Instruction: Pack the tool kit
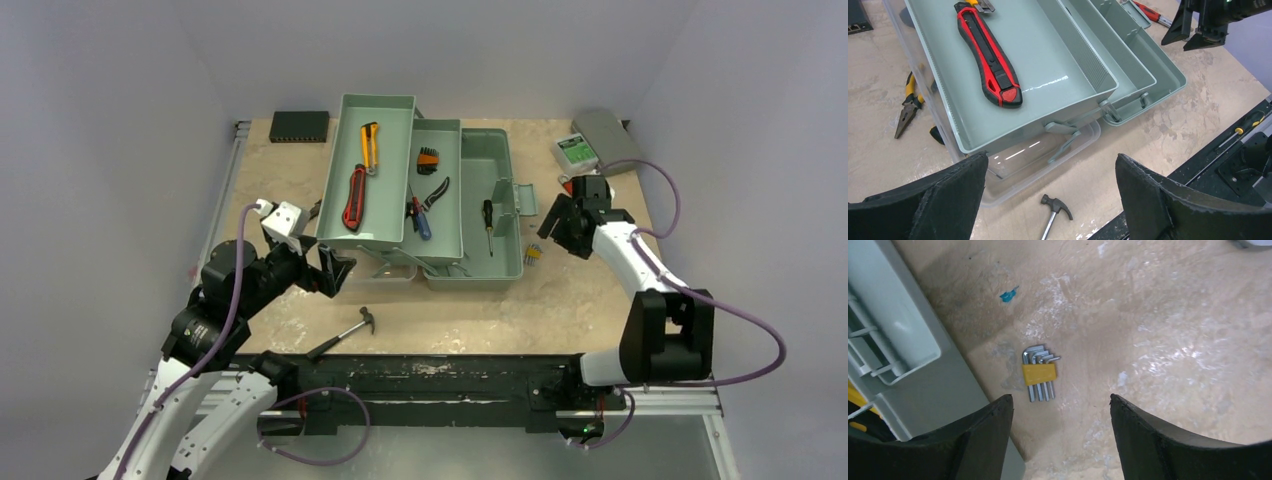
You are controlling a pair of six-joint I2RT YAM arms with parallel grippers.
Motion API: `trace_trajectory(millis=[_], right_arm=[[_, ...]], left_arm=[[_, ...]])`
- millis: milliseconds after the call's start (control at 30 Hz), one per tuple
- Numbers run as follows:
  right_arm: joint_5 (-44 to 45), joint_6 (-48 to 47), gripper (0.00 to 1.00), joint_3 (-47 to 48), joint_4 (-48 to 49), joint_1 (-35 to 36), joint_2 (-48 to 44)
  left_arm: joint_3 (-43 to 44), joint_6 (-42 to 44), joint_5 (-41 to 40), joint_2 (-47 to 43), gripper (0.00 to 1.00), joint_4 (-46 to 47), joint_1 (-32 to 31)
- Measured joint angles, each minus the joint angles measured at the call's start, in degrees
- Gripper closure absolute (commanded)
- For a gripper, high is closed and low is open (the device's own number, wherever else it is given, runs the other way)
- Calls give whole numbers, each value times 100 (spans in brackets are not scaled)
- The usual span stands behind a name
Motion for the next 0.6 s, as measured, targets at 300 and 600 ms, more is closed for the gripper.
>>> trace_trajectory(millis=[300,600], right_arm=[[-315,-90,38,-343,866,118,802],[-476,-92,37,-435,1237,326,1113]], left_arm=[[0,0,-2,-9,5,-2,0],[0,2,-2,-9,5,-2,0]])
